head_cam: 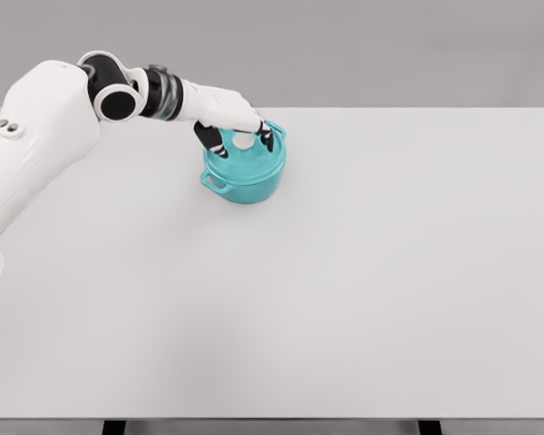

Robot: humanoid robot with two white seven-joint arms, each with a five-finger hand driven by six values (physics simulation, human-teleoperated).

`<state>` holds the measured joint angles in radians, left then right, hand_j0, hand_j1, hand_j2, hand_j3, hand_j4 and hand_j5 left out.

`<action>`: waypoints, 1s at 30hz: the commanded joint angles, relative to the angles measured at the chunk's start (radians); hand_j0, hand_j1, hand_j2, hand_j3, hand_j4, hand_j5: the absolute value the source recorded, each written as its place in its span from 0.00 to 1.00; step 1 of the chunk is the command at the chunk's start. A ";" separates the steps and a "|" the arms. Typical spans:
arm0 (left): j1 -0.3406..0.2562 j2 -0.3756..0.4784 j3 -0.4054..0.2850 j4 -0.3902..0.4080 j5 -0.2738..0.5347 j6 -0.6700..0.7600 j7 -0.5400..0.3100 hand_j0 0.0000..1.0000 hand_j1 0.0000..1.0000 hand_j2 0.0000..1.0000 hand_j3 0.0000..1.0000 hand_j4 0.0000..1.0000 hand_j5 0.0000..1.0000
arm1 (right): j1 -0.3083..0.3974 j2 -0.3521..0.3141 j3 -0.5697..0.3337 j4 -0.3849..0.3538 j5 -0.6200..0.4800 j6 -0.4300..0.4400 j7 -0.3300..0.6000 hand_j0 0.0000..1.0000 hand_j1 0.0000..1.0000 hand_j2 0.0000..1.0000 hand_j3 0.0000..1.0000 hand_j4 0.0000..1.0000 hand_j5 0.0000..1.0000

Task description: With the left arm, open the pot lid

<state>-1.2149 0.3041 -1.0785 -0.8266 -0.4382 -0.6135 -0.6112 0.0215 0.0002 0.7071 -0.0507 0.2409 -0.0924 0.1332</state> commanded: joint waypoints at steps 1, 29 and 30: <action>0.002 -0.005 0.011 0.004 -0.005 0.003 0.000 0.76 0.76 0.76 0.76 0.76 0.76 | 0.000 0.000 0.000 0.000 0.000 0.000 0.000 1.00 1.00 1.00 1.00 1.00 1.00; 0.012 -0.003 0.023 0.024 -0.036 0.003 0.015 0.48 0.48 0.48 0.48 0.48 0.48 | 0.000 0.000 0.000 0.000 0.000 -0.001 0.000 1.00 1.00 1.00 1.00 1.00 1.00; 0.011 0.000 0.023 0.024 -0.034 0.003 0.015 0.48 0.48 0.48 0.48 0.48 0.48 | 0.000 0.000 0.000 0.000 0.000 0.000 0.000 1.00 1.00 1.00 1.00 1.00 1.00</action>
<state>-1.2042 0.2990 -1.0582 -0.8021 -0.4767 -0.6132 -0.5970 0.0215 0.0002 0.7071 -0.0507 0.2409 -0.0924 0.1332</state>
